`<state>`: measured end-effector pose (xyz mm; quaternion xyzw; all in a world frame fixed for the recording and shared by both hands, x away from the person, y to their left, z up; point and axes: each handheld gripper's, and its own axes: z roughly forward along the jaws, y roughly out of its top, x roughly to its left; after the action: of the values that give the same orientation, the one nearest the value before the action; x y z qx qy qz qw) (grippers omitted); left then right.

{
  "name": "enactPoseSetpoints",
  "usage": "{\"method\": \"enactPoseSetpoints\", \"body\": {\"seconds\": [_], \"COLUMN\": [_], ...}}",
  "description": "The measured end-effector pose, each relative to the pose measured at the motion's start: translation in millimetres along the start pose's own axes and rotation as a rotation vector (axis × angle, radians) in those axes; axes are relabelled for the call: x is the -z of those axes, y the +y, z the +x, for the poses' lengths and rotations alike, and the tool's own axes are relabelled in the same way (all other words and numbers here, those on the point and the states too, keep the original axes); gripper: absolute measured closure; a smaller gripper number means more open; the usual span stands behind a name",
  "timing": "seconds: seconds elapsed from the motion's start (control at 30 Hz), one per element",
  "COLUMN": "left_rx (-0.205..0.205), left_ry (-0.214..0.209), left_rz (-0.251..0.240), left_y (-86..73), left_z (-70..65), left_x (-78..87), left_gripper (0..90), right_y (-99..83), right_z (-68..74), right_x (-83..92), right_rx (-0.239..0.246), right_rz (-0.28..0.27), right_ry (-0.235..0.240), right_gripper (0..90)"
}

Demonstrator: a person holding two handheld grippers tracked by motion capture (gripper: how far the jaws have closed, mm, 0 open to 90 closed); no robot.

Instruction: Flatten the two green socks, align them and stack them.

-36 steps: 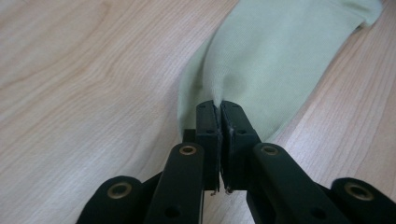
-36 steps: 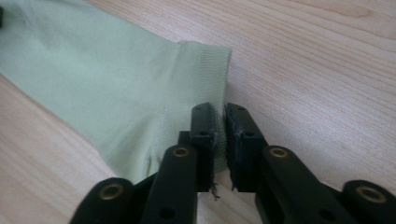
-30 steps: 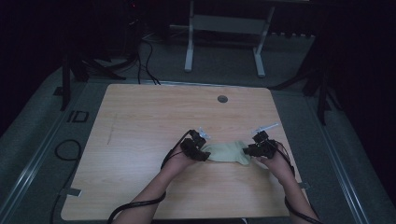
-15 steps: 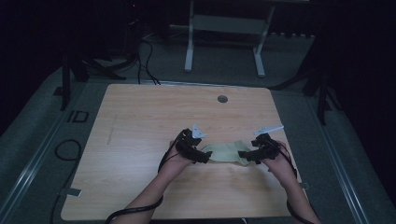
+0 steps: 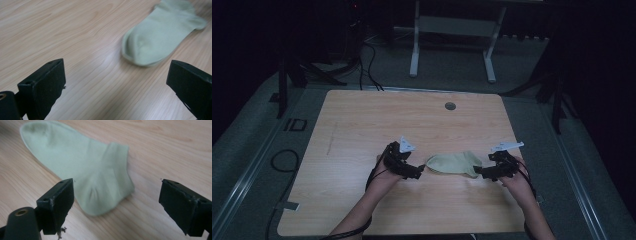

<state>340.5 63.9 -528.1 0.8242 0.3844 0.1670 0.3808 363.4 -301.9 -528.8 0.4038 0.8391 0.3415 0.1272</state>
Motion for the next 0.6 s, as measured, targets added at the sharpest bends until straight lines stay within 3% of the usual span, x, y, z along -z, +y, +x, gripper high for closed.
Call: {"method": "enactPoseSetpoints", "body": {"seconds": [0.17,0.3,0.6], "left_rx": [0.021,0.008,0.052], "left_ry": [0.011,0.027,0.032], "left_rz": [0.011,0.018,0.017], "left_y": [-14.5,-25.3,-46.4], "left_z": [10.2,15.2,26.7], "left_x": [5.8,10.1,19.7], "left_gripper": [2.2,2.2,2.2], "right_y": [-14.0,-24.2,-44.3], "right_z": [-3.2,-4.8,-6.4], "right_x": [3.1,7.1,18.2], "right_rx": [-0.013,-0.024,-0.028], "right_rz": [-0.004,-0.018,-0.046], "right_ry": [-0.017,-0.030,-0.070], "right_gripper": [12.5,11.0,10.6]}}
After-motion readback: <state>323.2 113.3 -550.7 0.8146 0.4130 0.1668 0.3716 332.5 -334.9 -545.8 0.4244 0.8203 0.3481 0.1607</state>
